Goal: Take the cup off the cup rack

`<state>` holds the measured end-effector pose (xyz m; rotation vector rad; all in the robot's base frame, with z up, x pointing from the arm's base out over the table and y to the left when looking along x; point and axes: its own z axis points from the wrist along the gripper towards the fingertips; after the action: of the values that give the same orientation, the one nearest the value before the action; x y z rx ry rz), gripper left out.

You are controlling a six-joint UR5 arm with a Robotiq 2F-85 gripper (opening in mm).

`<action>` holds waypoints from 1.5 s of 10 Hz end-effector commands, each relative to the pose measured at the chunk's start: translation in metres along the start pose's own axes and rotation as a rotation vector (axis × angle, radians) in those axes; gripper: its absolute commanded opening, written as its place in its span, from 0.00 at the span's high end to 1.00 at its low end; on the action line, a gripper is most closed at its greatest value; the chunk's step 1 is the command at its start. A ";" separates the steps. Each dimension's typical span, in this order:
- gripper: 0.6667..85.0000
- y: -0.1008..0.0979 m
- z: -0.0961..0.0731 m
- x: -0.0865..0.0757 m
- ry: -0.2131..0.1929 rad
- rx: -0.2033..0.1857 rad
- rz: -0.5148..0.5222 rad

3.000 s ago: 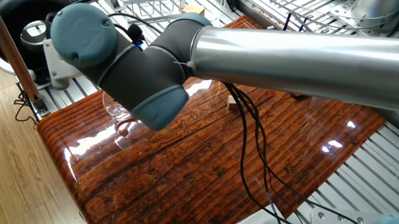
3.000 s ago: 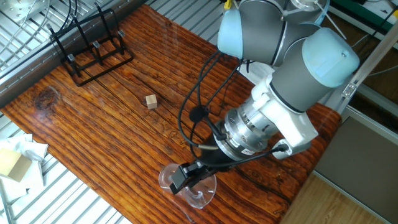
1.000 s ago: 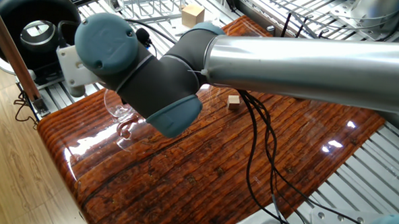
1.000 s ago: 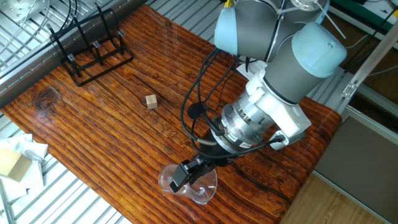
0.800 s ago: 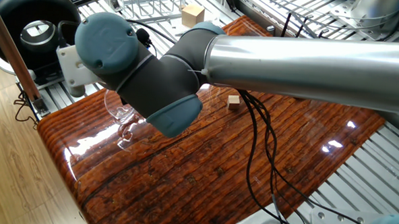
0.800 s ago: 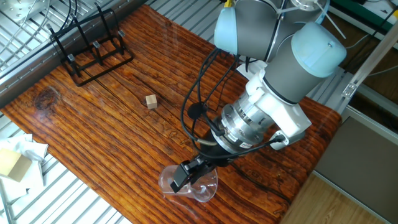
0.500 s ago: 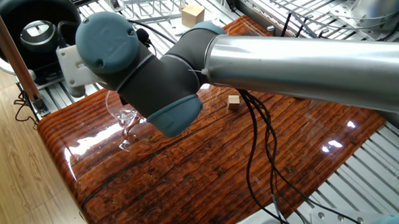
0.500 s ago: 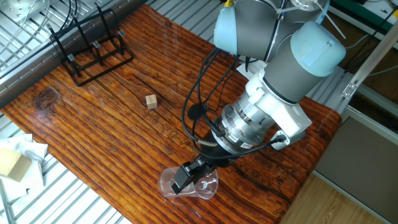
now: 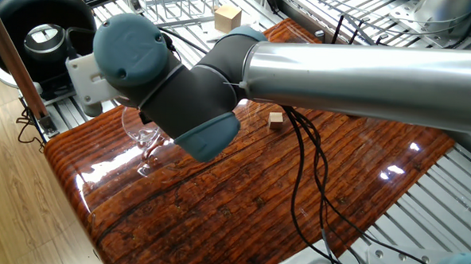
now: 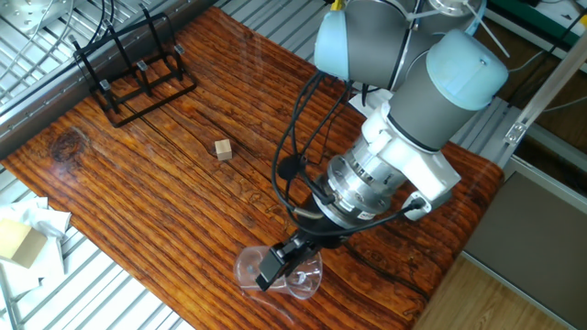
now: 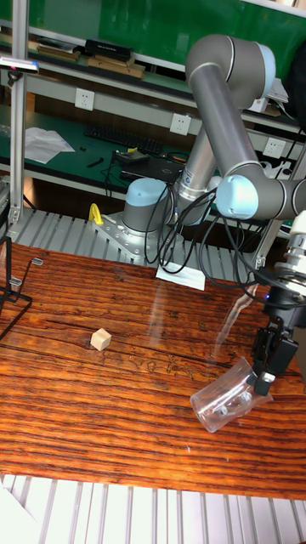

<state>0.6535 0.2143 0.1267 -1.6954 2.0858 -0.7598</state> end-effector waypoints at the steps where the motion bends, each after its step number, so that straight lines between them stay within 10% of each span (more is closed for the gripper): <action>1: 0.44 0.002 0.000 -0.002 -0.015 -0.014 -0.003; 7: 0.34 0.021 -0.001 -0.008 -0.036 -0.085 0.020; 15: 0.34 0.018 -0.001 -0.014 -0.059 -0.074 0.006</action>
<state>0.6418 0.2275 0.1160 -1.7305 2.1053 -0.6548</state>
